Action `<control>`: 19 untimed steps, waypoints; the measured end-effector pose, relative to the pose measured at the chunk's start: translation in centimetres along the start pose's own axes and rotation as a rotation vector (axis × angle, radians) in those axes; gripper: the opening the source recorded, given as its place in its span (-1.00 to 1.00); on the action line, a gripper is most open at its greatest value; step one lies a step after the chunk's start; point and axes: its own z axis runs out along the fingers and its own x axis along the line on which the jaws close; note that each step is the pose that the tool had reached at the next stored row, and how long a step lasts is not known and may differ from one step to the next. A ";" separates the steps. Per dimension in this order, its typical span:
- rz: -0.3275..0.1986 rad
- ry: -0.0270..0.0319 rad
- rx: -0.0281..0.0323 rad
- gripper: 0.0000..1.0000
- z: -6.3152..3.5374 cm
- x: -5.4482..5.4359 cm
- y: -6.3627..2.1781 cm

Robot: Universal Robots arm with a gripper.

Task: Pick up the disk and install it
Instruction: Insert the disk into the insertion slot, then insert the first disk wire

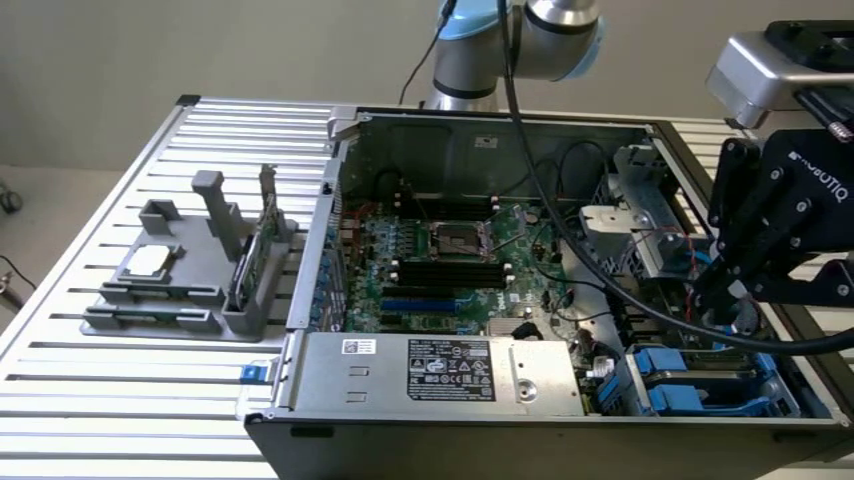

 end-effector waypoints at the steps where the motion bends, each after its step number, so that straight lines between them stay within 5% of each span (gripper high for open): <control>1: 0.000 0.0000 0.0007 -0.62 -0.01 0.0 -0.10; 19: -0.001 0.0002 0.0033 -0.62 -0.02 -0.1 -0.37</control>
